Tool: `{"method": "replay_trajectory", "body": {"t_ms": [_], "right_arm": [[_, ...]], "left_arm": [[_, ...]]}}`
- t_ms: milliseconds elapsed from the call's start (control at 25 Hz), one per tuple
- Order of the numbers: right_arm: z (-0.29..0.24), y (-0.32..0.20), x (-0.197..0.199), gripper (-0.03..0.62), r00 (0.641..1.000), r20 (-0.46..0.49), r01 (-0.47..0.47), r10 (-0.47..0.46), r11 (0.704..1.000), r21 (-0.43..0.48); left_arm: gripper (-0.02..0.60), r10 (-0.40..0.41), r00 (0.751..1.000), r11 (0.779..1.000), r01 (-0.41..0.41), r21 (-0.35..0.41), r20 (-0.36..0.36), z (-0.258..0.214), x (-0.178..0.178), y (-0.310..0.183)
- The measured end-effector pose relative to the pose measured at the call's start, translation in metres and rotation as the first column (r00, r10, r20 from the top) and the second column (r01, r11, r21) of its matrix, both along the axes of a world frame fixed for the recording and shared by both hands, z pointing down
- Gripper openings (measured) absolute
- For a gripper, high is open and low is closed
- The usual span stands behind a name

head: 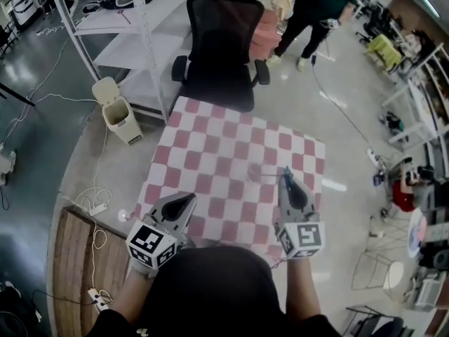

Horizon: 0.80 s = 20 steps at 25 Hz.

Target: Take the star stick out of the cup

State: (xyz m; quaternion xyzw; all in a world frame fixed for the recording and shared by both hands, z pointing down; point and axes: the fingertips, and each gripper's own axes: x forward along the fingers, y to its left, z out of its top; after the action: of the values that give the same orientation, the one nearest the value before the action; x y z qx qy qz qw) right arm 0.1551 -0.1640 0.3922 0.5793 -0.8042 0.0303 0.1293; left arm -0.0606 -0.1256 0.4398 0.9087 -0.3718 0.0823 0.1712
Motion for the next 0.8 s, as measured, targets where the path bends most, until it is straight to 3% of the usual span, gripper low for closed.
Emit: {"method": "replay_trajectory", "body": {"t_ms": [400,800], "right_arm": [[0.015,0.051,0.058,0.031,0.982,0.028,-0.186,0.187,0.982,-0.023],[0.039,0.084,0.071,0.031,0.965,0.030,-0.258,0.260,0.964,-0.070]], "left_arm": [[0.040,0.162,0.987,0.987,-0.162,0.008,-0.006,0.001,0.048,-0.006],[0.040,0.267,0.964,0.964,-0.267,0.013,-0.005,0.000,0.076,-0.007]]}}
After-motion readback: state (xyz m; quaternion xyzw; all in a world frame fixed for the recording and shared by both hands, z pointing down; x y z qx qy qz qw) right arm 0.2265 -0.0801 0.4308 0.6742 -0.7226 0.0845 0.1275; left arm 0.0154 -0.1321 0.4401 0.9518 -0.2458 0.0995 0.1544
